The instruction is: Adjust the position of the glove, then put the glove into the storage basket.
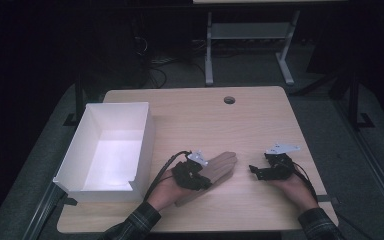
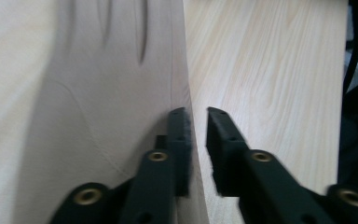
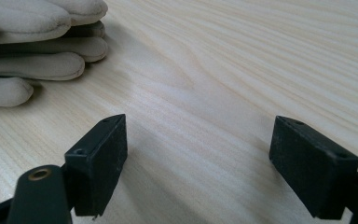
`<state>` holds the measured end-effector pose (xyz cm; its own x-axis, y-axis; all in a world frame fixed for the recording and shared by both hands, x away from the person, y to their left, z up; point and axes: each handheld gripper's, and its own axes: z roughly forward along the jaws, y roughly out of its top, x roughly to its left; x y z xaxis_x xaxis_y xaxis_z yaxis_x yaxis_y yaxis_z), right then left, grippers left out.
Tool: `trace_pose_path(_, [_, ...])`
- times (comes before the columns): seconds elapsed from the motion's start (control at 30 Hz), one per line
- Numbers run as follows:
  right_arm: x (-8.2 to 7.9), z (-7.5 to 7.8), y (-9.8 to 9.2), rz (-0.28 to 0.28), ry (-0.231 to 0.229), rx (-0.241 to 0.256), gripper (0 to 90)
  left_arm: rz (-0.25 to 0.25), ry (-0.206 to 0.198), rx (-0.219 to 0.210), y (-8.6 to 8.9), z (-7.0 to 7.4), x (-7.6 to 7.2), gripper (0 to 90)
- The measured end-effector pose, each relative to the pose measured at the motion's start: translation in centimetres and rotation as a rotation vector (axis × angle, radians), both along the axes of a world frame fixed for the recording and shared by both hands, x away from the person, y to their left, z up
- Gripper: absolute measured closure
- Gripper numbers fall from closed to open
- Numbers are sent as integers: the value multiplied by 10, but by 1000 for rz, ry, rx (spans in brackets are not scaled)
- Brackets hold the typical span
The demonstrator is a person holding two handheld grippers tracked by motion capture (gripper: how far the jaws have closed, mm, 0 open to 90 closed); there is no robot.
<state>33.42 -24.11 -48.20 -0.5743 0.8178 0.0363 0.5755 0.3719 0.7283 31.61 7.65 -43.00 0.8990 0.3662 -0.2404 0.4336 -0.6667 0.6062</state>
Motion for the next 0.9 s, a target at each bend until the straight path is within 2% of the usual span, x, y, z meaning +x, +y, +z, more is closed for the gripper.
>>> trace_pose_path(0.03, [0,0,0,0,0,0,189,5,-18,-4,2,5,1,668])
trace_pose_path(0.07, [0,0,0,0,0,0,189,5,-18,-4,2,5,1,623])
trace_pose_path(0.1, [0,0,0,0,0,0,189,11,-28,-6,4,7,2,623])
trace_pose_path(0.2, [0,0,0,1,-1,0,189,33,-47,-22,9,11,5,524])
trace_pose_path(0.3, [0,0,0,1,-1,-1,188,58,-56,-37,14,11,9,363])
trace_pose_path(0.33, [0,0,0,1,0,-1,188,55,-53,-32,14,11,10,328])
trace_pose_path(0.37, [0,0,0,1,0,-1,188,56,-69,-23,15,10,11,328])
trace_pose_path(0.4, [0,0,0,1,-1,-1,188,63,-89,-8,14,7,13,295])
trace_pose_path(0.43, [0,0,0,1,-1,0,188,77,-99,1,14,4,15,227])
trace_pose_path(0.47, [0,0,0,1,-1,-1,188,77,-99,1,14,4,15,203])
trace_pose_path(0.5, [0,0,0,1,-1,0,188,76,-104,25,14,1,18,180])
trace_pose_path(0.6, [0,0,0,1,-1,-1,188,86,-103,26,13,-2,19,168])
trace_pose_path(0.8, [0,0,0,-2,2,3,188,73,-125,73,6,-13,19,139])
trace_pose_path(0.9, [0,0,0,0,0,2,188,74,-134,78,4,-15,17,137])
